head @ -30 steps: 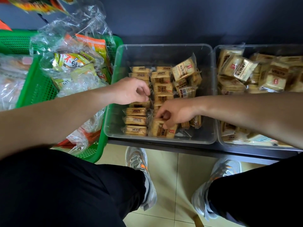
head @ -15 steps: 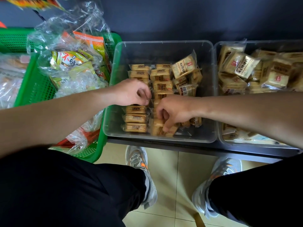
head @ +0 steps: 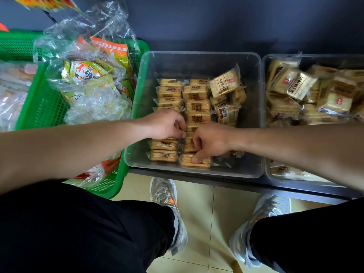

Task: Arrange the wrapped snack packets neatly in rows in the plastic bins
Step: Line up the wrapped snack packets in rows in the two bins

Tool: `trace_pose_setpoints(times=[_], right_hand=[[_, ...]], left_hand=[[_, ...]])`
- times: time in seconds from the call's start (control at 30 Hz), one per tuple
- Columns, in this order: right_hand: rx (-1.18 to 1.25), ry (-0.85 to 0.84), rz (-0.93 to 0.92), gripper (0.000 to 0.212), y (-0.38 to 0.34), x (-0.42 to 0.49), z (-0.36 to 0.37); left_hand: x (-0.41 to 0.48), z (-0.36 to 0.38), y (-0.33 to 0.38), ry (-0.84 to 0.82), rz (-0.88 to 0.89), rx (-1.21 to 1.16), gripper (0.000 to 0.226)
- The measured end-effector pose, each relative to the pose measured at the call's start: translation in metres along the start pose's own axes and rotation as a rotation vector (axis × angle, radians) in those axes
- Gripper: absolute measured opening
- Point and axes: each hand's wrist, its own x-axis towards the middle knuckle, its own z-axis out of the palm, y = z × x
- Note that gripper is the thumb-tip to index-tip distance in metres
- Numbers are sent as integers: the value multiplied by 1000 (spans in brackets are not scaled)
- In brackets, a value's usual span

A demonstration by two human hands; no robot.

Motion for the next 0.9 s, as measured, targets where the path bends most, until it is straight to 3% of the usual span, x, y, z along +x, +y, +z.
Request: trace_pose_setpoints(times=[0.23,0.43,0.67,0.9], right_hand=[[-222,51,37,49,-3,-8,-4],[-264,92,98,101,-2,-13,-7],[-266,120,83,81,-5,-13,-6],[-174,103,79,93,8,-12,-6]], left_hand=[[2,11,-5,-14,15,-32,14],[4,11,-13,-2,16,-87,7],[6,9,-13,-27,23,-75,12],[4,8,-11,-20,40,-134,13]])
